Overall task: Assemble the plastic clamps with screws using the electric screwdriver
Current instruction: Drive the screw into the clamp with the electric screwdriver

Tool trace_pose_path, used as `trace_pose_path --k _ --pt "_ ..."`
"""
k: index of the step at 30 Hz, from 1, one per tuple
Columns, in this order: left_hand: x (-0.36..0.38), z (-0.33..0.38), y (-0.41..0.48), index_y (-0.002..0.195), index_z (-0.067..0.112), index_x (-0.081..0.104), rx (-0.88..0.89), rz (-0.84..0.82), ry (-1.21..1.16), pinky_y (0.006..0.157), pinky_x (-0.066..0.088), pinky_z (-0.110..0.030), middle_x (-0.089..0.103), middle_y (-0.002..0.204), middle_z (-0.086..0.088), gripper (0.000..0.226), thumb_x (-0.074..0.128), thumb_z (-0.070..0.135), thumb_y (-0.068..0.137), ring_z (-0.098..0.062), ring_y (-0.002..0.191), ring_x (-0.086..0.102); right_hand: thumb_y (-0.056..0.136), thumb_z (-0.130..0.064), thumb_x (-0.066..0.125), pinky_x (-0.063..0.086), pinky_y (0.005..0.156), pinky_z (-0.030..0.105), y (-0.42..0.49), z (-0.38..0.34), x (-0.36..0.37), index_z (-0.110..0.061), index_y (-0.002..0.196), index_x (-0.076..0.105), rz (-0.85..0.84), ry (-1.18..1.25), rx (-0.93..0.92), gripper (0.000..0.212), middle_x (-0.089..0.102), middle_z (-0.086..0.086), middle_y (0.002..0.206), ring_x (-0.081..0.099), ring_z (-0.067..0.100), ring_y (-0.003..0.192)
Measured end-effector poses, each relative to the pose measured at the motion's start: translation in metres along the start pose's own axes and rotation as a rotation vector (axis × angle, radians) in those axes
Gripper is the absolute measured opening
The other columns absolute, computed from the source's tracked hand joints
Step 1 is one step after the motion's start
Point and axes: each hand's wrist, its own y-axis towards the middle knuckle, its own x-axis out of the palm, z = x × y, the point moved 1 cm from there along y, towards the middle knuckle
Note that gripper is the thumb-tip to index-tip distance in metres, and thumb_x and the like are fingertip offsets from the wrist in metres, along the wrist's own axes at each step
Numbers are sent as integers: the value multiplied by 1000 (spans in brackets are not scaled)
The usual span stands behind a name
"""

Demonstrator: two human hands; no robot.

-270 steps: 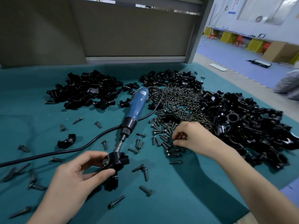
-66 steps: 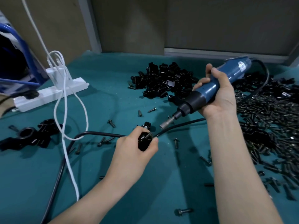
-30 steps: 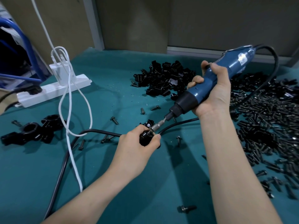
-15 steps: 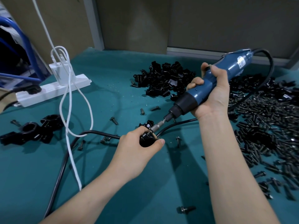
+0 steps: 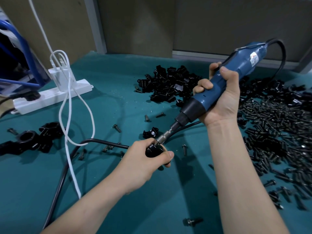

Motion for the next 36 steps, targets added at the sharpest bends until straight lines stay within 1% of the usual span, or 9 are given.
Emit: trace_pose_path --k 3,7,10,13,18,25,30,34,36 --pt "0 0 1 75 10 61 22 14 22 35 27 -12 71 71 -7 19 71 25 84 -1 33 39 76 -18 55 43 46 19 1 1 0 -16 82 55 5 -9 -4 6 60 -10 75 44 5 44" --pt "-1 -3 2 73 14 62 42 20 52 36 28 -10 72 74 -9 19 72 24 85 1 34 41 77 -18 55 43 46 19 1 1 0 -16 82 55 7 -8 -3 6 61 -10 76 44 5 44" --pt "-2 -4 2 74 13 62 40 24 52 36 27 -11 71 72 -7 20 72 25 86 0 35 40 80 -17 54 43 45 20 0 2 1 -16 82 55 11 -9 -2 3 61 -9 75 44 5 44" --pt "-1 -5 3 75 13 61 39 26 46 35 27 -12 72 73 -7 20 72 25 86 -1 34 39 85 -16 51 43 45 19 0 2 1 -15 79 57 15 2 2 7 61 -9 73 44 5 43" --pt "-1 -5 3 71 17 62 48 21 40 36 28 -9 72 73 -8 19 72 25 85 1 34 40 77 -17 55 43 45 19 -1 3 4 -16 75 60 -1 7 4 6 61 -9 71 44 5 43" --pt "-1 -5 2 66 22 62 39 34 33 35 27 -10 71 73 -9 21 73 25 83 0 35 40 83 -16 53 42 45 19 -1 5 3 -16 74 60 18 1 10 12 61 -9 71 44 5 44" --pt "-1 -5 3 68 19 62 40 29 23 35 27 -10 71 71 -8 20 73 26 83 0 34 39 79 -16 55 42 46 19 -1 7 3 -16 78 57 16 3 9 3 61 -8 74 43 5 44" --pt "-2 -6 3 67 23 63 23 23 6 34 26 -13 71 74 -10 19 74 32 80 -4 34 36 78 -17 55 43 45 19 -1 8 3 -16 67 64 12 11 20 14 59 -8 67 44 5 43" --pt "-1 -5 4 67 22 63 20 33 16 35 26 -12 71 73 -9 20 74 36 76 -2 35 37 80 -16 54 43 45 19 -1 8 3 -16 68 64 12 13 23 16 59 -8 67 44 5 43"
